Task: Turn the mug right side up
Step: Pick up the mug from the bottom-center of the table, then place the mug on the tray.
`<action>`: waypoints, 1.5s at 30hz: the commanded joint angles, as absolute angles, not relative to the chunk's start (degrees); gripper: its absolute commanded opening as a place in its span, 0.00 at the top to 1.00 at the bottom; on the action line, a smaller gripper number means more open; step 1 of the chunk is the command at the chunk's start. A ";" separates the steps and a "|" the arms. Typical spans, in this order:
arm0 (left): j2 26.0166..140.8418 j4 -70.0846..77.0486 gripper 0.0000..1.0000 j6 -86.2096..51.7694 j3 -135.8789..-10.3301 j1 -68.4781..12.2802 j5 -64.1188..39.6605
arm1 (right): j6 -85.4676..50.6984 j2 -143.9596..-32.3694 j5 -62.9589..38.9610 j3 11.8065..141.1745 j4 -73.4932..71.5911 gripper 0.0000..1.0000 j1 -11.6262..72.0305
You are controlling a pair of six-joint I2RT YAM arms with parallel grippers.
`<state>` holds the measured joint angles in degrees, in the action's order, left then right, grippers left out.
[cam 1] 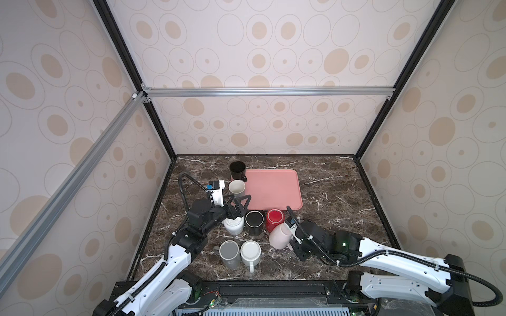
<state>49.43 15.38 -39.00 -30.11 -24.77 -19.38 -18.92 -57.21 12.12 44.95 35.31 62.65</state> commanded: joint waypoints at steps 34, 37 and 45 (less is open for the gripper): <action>55.31 63.05 0.40 -52.52 -23.00 -28.97 -32.77 | -37.50 -70.35 -23.82 54.18 -37.18 1.00 45.50; 55.79 64.99 0.43 -52.58 -23.44 -29.54 -32.78 | -37.75 -70.84 -24.09 53.94 -37.15 1.00 46.25; 55.63 66.01 0.61 -52.16 -24.17 -30.57 -32.52 | -39.20 -71.74 -23.91 52.60 -38.43 1.00 47.36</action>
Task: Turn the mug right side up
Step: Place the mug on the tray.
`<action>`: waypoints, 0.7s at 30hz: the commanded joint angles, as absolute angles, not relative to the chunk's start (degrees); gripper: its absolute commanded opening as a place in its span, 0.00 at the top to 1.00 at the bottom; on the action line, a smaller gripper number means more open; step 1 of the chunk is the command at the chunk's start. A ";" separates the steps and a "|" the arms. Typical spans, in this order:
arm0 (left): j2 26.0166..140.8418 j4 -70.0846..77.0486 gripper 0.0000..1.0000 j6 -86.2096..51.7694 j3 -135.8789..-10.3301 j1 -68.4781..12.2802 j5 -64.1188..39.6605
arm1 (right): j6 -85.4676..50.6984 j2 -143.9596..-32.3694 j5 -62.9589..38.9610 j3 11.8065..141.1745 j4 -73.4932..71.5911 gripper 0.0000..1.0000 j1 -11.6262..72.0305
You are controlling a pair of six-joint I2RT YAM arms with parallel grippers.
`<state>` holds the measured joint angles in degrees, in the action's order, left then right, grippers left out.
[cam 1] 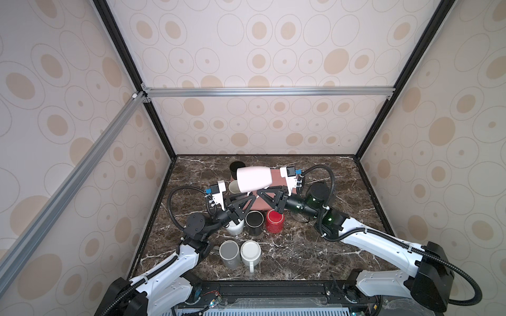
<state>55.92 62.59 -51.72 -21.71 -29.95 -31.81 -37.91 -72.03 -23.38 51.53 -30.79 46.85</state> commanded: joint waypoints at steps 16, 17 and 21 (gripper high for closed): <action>52.66 53.50 1.00 -48.01 -26.83 -30.87 -27.26 | -38.58 -70.28 -22.07 51.19 -33.88 0.88 47.99; 52.56 52.29 1.00 -47.27 -27.35 -30.94 -27.25 | -38.03 -69.60 -21.46 50.94 -32.29 0.82 47.97; 52.34 44.01 1.00 -43.99 -30.61 -30.93 -23.96 | -35.12 -65.39 -17.55 48.64 -25.84 0.56 47.99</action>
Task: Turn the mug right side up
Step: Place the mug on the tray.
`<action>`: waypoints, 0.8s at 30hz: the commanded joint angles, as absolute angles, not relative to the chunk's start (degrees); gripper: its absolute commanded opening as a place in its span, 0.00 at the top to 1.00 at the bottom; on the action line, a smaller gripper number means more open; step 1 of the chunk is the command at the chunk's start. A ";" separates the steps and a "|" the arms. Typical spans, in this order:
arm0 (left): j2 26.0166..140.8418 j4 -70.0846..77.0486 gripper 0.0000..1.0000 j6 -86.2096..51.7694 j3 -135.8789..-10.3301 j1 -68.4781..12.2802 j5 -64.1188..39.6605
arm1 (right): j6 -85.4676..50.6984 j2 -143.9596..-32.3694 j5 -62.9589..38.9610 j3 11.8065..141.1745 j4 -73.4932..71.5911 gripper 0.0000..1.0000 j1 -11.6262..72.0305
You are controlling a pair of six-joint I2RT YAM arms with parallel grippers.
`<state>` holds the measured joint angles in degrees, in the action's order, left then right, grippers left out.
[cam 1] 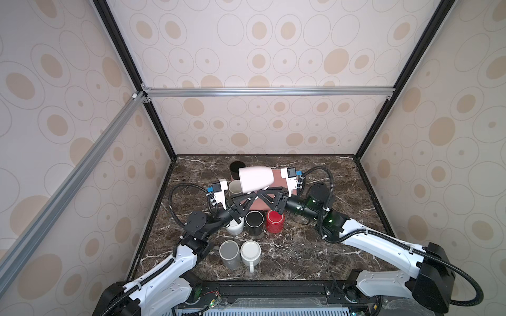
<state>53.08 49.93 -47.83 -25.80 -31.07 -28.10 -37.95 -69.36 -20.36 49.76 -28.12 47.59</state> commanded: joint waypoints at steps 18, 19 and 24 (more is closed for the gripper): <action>79.69 -4.12 1.00 -26.31 -67.08 -31.62 -4.10 | -27.57 -47.71 2.84 39.64 -5.48 0.44 47.83; 81.86 -6.17 1.00 -25.62 -69.33 -31.77 -2.05 | -27.42 -47.36 3.21 39.51 -4.94 0.44 47.86; 92.74 -14.28 1.00 -22.90 -79.64 -31.99 4.43 | -26.31 -45.70 4.59 39.52 -2.55 0.44 47.89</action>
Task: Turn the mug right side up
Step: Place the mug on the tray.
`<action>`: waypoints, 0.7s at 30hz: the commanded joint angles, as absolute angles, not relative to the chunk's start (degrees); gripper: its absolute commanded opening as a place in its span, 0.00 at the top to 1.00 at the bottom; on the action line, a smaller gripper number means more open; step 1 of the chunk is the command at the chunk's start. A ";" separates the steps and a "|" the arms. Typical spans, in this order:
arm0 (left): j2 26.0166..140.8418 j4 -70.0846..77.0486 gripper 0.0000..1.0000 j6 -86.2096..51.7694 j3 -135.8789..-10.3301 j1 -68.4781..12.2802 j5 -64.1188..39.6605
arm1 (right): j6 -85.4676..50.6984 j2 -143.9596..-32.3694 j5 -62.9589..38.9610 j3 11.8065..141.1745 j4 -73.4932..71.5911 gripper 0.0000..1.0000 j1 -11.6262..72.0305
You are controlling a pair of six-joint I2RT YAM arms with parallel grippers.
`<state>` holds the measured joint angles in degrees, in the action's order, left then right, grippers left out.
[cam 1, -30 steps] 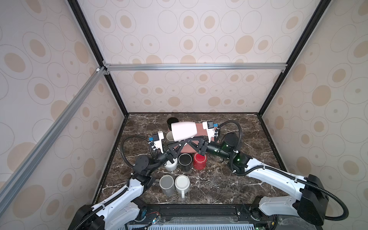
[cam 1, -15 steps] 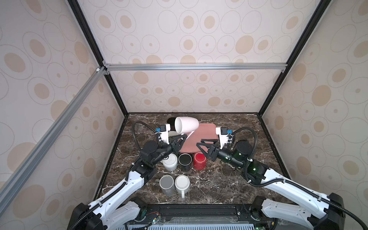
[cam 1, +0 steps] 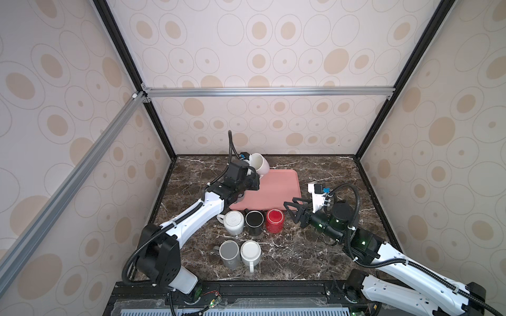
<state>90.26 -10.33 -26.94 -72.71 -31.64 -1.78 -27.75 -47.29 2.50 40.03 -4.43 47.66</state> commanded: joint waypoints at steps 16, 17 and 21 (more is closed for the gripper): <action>116.27 -23.40 1.00 -22.68 -101.69 -30.44 7.82 | -24.24 -37.67 10.19 37.95 4.58 0.44 47.79; 117.39 -24.09 1.00 -22.73 -102.92 -30.20 7.91 | -24.15 -37.11 10.58 37.80 4.94 0.44 47.78; 121.52 -27.60 1.00 -22.68 -107.90 -29.47 9.10 | -23.92 -35.81 11.47 37.62 6.27 0.44 47.72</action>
<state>120.79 -26.79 -23.09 -102.28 -30.39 6.76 -24.93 -36.91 9.69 38.41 4.69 47.66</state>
